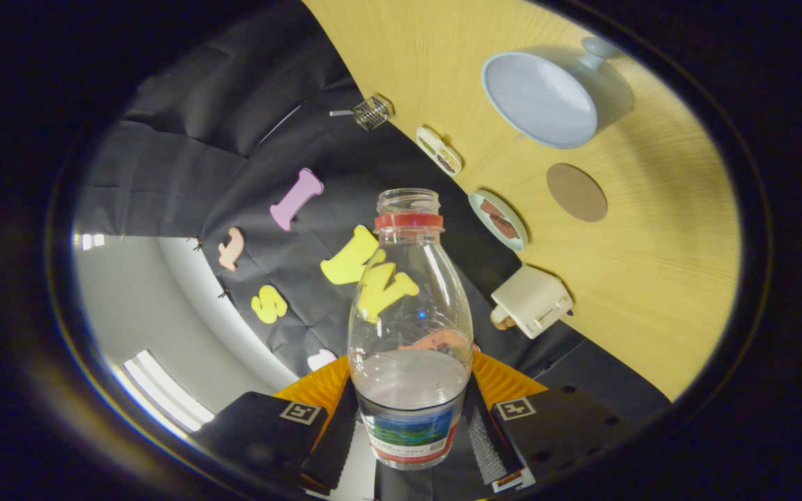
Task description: Take the bottle from table, then pour the juice into the cup, finally place the bottle on the coaster
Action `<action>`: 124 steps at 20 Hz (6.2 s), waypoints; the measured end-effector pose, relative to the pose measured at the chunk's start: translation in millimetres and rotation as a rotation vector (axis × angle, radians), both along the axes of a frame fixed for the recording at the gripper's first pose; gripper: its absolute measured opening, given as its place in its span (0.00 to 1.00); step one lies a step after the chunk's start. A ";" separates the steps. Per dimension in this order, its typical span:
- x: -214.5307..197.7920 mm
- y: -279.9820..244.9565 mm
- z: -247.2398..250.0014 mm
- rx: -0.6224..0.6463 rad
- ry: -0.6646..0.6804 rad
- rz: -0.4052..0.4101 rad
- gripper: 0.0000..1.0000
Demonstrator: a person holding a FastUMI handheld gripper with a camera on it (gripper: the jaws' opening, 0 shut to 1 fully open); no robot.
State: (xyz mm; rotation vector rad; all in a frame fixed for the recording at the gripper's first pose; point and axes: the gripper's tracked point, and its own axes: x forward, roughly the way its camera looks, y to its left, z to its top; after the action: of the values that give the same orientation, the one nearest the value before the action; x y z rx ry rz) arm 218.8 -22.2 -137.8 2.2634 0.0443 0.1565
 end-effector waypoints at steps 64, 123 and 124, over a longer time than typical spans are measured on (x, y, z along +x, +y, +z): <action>111.9 21.0 -77.7 -2.267 0.015 -0.010 0.81; -168.9 -22.1 156.8 -2.300 0.025 -0.117 1.00; -175.6 -20.5 164.2 -2.307 0.024 -0.128 1.00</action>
State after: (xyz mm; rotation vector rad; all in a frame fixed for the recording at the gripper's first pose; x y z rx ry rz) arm 43.2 -42.6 26.4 -0.0387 0.0445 -0.0418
